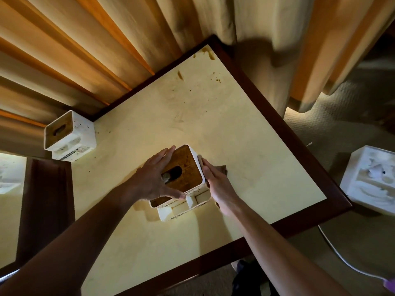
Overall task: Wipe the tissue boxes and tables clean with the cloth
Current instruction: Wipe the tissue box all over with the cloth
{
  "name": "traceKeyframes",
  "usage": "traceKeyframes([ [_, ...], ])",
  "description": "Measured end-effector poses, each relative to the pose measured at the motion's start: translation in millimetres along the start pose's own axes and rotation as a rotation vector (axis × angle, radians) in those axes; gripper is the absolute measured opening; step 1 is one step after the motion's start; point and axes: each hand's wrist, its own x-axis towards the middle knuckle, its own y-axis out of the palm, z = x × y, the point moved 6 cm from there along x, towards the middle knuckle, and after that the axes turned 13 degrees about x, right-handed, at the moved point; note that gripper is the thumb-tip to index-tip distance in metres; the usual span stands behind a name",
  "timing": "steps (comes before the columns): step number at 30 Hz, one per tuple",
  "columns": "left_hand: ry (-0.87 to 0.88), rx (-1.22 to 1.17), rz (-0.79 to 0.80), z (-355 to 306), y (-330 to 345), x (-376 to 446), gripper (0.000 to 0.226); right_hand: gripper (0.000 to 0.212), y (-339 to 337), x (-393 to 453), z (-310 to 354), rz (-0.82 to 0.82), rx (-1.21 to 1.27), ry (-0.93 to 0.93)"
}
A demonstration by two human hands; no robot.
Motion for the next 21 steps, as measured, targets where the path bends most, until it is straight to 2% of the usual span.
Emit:
traceKeyframes([
  [4,0.009,0.084,-0.043,0,-2,-3,0.147,0.037,-3,-4,6,-0.03,-0.06,-0.101],
  [10,-0.005,0.03,-0.172,5,5,-11,0.143,0.037,-13,-13,17,-0.09,-0.257,-0.206],
  [14,-0.178,-0.127,-0.247,19,12,-16,0.142,0.036,-21,-18,28,-0.132,-0.321,-0.281],
  [17,-0.341,-0.241,-0.302,25,18,-23,0.141,0.034,-24,-21,41,-0.152,-0.278,-0.317],
  [21,-0.541,-0.291,-0.348,17,24,-32,0.132,0.034,-25,-25,55,-0.194,-0.263,-0.35],
])
